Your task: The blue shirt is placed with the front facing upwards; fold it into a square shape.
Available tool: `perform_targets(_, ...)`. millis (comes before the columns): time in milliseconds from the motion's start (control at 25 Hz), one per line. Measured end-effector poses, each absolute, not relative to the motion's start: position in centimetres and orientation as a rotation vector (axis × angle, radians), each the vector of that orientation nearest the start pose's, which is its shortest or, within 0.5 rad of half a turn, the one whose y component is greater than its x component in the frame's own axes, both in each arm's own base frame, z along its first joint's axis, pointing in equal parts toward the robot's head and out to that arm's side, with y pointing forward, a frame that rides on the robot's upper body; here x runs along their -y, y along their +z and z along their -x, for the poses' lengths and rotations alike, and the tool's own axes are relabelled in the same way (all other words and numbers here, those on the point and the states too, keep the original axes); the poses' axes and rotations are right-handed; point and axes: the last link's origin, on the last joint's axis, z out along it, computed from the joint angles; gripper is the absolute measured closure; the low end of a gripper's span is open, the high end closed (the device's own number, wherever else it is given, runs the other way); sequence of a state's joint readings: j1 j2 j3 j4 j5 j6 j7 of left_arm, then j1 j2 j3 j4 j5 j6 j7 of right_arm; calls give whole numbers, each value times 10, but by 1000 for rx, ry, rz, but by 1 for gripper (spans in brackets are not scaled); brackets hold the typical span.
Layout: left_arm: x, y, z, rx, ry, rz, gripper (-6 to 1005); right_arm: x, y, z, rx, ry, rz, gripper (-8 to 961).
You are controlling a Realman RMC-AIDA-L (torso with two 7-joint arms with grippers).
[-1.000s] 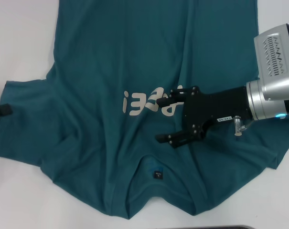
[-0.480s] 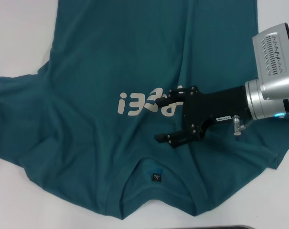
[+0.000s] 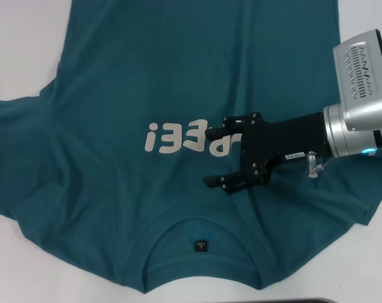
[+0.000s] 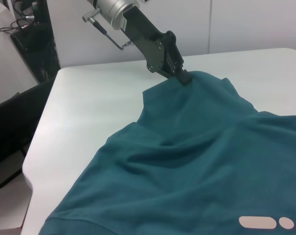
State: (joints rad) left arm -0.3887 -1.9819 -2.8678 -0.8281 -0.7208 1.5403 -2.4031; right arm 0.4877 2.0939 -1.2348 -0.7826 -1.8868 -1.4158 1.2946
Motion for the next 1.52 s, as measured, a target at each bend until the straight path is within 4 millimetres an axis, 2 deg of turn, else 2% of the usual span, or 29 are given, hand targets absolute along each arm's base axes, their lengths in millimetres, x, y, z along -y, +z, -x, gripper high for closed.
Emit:
perform_targets(520, -280, 110, 381, -2649, 694, -2314, 989, -315, -59, -228, -164, 400, 3021, 58)
perform_targets(800, -281, 109, 359, -2479, 743, -2296, 987, -317, -59, -226, -154, 396, 3021, 58)
perform_targets(1200, -296, 84, 323, -2268, 873, -2207, 985, -318, -60, -226, -152, 386, 3015, 59)
perform_targets(1520, -304, 58, 310, -2231, 955, -2149, 983, -318, -61, -226, -153, 386, 3014, 60)
